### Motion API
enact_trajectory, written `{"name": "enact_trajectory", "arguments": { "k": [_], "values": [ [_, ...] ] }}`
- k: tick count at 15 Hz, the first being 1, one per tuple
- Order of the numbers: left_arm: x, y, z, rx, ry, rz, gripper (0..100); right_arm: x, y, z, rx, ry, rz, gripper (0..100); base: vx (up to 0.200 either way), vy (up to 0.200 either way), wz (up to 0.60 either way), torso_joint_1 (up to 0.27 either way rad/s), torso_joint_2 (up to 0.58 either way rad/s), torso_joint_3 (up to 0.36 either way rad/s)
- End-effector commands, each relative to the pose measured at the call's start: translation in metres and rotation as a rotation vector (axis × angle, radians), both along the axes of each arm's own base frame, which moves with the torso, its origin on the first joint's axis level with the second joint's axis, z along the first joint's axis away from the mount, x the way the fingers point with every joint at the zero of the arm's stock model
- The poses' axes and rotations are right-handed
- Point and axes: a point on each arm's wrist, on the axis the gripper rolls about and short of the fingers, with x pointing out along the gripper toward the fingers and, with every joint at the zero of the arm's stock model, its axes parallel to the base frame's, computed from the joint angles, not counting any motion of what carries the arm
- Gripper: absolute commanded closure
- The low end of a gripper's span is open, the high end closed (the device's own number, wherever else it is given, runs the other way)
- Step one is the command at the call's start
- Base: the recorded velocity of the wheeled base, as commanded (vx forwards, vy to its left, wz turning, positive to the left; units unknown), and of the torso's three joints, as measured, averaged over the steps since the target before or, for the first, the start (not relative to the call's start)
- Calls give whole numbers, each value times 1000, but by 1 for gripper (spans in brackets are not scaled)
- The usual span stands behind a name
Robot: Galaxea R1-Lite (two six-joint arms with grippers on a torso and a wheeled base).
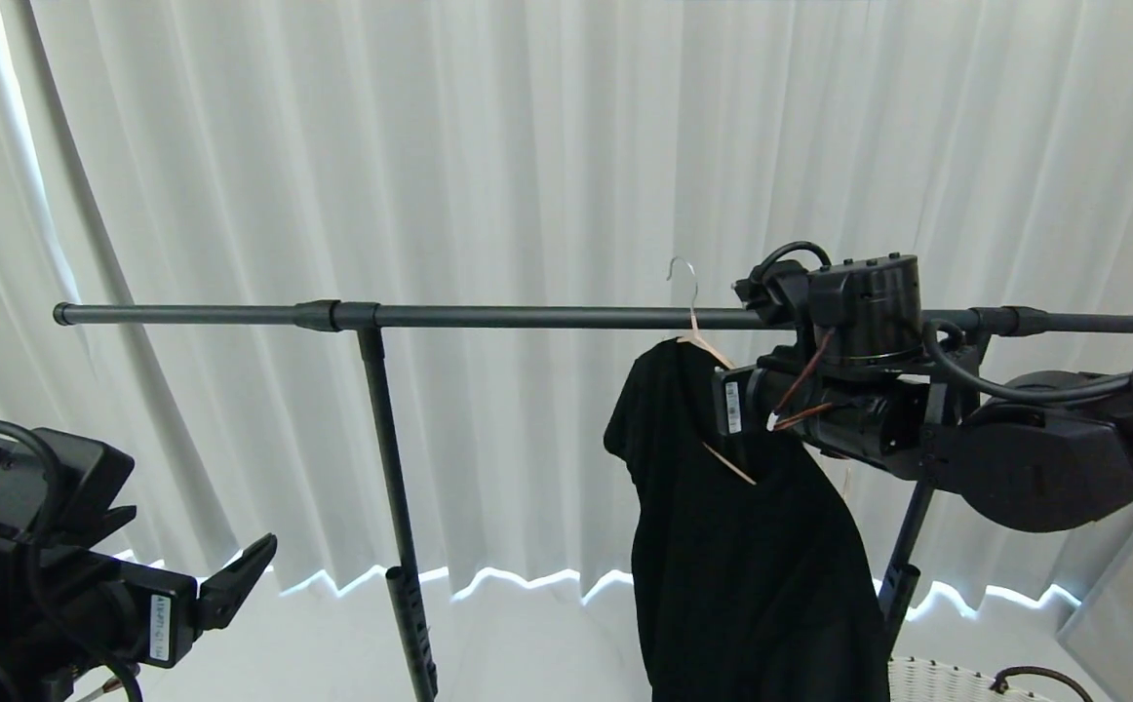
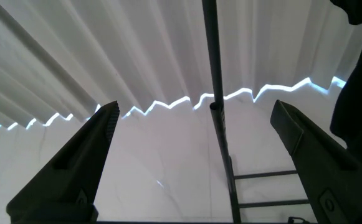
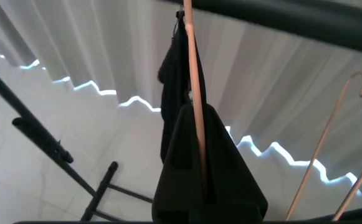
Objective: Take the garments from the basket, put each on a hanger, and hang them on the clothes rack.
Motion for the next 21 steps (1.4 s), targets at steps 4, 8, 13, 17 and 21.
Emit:
{"name": "enact_trajectory", "arguments": {
  "k": [4,8,13,17,21],
  "values": [
    [0,-1,-1,7,2,-14,0,0,0,-10,-21,27,-2,100,0,0,0,0,0,0],
    [1,-2,1,6,-2,-13,0,9,2,-31,-57,74,-14,100,0,0,0,0,0,0],
    [0,-2,0,6,-2,-13,0,13,-1,-33,-59,78,-26,100,0,0,0,0,0,0],
    [0,-2,0,6,-1,-13,0,19,-9,-31,-54,73,-54,100,0,0,0,0,0,0],
    [0,-2,0,6,-2,-13,0,27,-16,-35,-60,82,-82,100,0,0,0,0,0,0]
  ]
}}
